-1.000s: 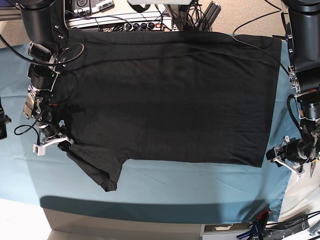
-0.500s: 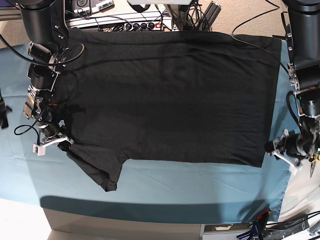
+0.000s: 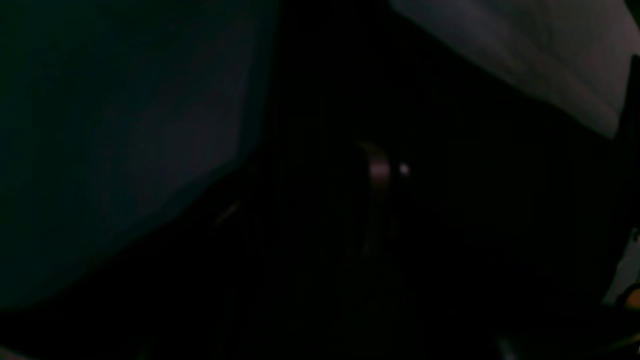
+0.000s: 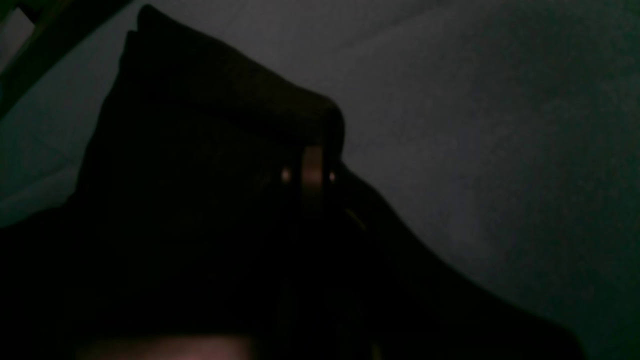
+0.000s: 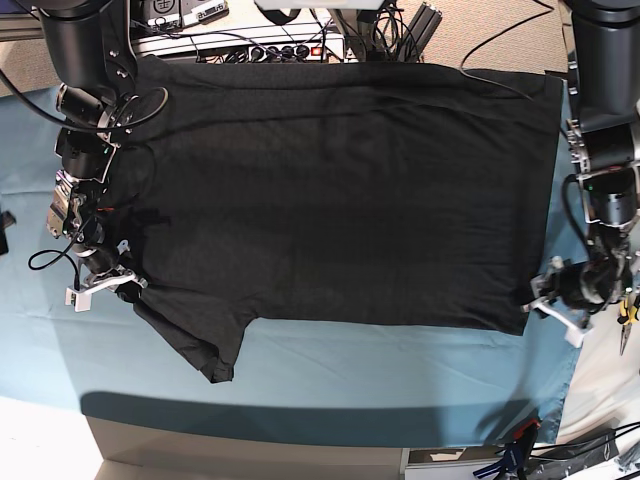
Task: Fold the T-shirt properly
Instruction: 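Lower both grippers and grasp the hem corners of the shirt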
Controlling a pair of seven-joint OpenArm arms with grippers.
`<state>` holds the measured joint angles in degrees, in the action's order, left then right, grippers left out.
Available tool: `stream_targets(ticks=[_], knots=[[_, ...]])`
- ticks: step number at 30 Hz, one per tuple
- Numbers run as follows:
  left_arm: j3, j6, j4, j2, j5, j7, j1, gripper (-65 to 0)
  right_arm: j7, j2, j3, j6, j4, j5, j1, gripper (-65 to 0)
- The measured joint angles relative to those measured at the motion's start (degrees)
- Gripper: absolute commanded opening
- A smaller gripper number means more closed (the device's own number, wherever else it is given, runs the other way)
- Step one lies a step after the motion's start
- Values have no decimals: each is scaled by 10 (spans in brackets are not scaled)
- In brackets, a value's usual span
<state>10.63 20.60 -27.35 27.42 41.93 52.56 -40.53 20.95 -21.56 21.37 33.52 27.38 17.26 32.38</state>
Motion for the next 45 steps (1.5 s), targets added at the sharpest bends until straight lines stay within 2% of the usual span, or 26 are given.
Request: stream_targets(ticks=[11,23,26,29,30,42,45], knots=[[0,24,3,-3,-5,3,-18,-418,0,0,0,0,0,0,0,-650],[0,28,3,-3,-1,1,-22,-419,0,0,0,0,0,0,0,-650],[0,28,3,-3,-1,1,-22,-479,0,0,0,0,0,0,0,-650],[0,28,3,-3,-1,-2,-22,-635,0,0,0,0,0,0,0,-650],[0,28,3,-3,-1,-9,-22,-650,0,0,0,0,0,0,0,-650],[0,28,3,-1,0,-25,-22,-650,0,0,0,0,0,0,0,-650],[0,43,3,10,15,-23,-22,-650,0,0,0,0,0,1,0,-650]])
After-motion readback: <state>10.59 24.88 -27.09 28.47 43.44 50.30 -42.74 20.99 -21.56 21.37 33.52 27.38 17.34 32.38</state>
